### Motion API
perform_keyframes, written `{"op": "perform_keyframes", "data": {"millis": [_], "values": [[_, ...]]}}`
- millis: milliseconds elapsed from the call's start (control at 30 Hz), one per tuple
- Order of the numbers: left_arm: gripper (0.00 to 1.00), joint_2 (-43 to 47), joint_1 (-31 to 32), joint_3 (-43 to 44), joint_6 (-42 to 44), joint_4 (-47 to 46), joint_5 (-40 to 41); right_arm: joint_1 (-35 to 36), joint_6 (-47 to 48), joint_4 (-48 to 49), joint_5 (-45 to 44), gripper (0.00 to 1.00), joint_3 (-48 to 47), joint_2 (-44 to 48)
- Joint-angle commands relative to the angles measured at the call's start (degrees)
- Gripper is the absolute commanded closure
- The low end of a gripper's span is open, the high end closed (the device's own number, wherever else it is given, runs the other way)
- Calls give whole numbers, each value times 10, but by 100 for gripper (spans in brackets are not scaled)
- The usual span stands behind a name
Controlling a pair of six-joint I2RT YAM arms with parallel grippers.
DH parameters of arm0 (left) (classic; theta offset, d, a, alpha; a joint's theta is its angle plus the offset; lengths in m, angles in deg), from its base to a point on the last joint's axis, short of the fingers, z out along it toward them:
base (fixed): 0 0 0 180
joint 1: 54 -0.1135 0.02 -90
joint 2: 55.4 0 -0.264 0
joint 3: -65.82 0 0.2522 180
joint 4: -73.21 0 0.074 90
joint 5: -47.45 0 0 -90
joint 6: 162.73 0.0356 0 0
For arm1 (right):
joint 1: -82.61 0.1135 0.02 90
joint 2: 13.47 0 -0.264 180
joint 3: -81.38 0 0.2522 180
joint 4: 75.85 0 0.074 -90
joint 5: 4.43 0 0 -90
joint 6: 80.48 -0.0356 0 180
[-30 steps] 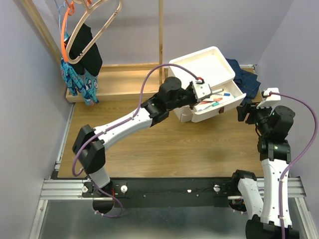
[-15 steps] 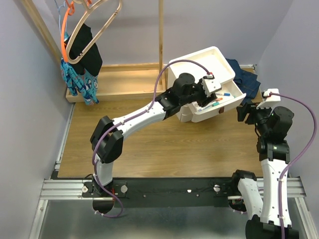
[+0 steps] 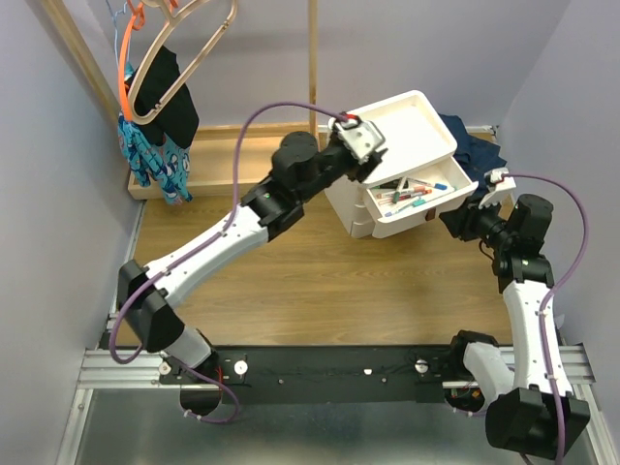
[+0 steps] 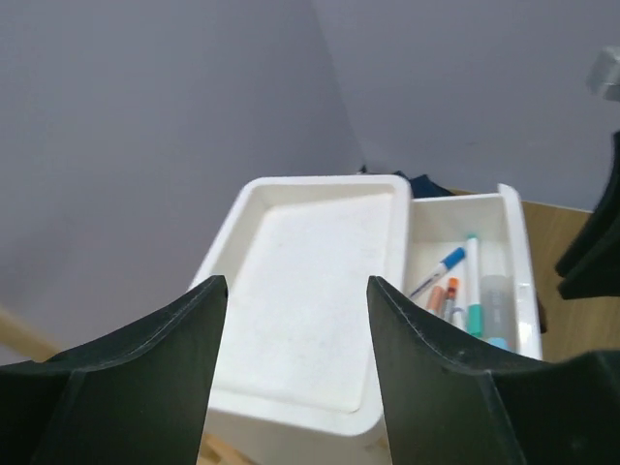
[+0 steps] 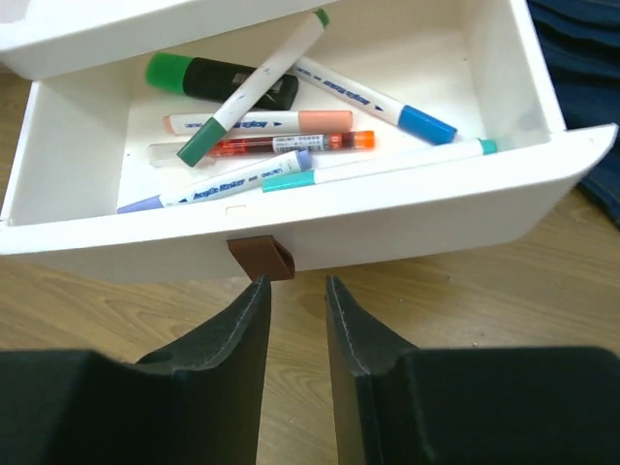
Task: Sort the stationery into containers
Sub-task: Close the drawer in the storage box.
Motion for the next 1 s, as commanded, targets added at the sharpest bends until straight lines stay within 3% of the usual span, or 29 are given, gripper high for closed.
{"op": "perform_keyframes", "data": {"millis": [0,300,600,967], "values": [[30,40,-49,-58,-3,32,94,-3,-2,33,74,65,-3,-25],[30,79,-116,-179,-33,48,109,9,-7,77,98,68,-26,-83],[30,57,-138,-224,-16,12,117,31,-45,130,94,68,-45,-112],[30,36,-154,-216,-19,10,115,50,-79,228,71,66,-49,-158]]}}
